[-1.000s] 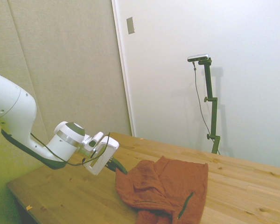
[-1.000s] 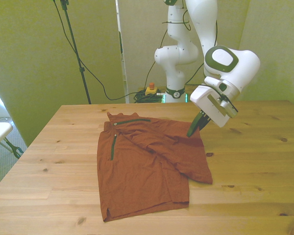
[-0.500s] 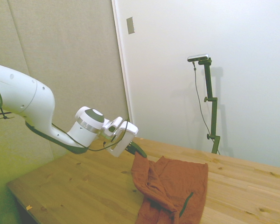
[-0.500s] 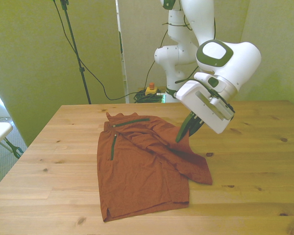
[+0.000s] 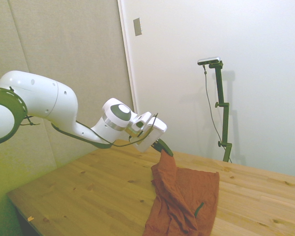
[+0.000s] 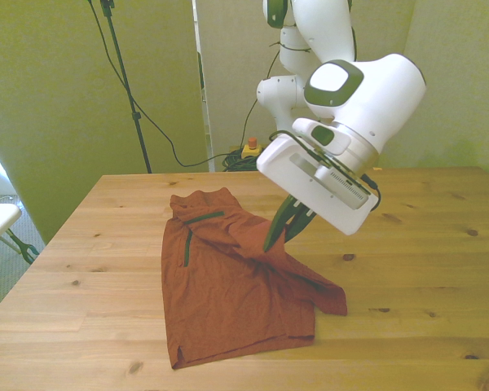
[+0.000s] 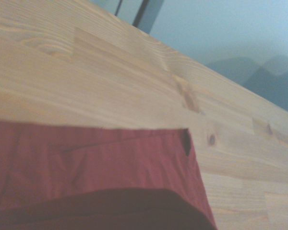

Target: Fold the shorts

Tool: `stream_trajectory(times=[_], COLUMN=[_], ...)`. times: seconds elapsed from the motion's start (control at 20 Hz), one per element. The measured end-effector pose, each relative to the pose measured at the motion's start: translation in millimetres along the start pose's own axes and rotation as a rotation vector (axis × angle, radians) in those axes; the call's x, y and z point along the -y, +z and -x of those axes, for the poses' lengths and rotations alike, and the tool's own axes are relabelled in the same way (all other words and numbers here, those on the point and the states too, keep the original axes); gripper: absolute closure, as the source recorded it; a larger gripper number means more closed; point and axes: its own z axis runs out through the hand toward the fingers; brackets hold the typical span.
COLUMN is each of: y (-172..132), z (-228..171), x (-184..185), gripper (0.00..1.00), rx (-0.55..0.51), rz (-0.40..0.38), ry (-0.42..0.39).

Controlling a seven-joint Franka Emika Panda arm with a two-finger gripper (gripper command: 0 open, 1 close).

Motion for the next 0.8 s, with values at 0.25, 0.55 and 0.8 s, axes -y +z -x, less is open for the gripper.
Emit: stream_trajectory(times=[0.25, 0.55, 0.8], y=[27.9, 59.4, 93.5], z=[-33.3, -72.6, -90.9], x=[-14.4, -38.2, -46.3], gripper=[1.0, 1.0, 0.0], rx=[0.013, 0.032, 0.061], rz=[0.034, 0.063, 0.07], ry=[0.046, 0.101, 0.144])
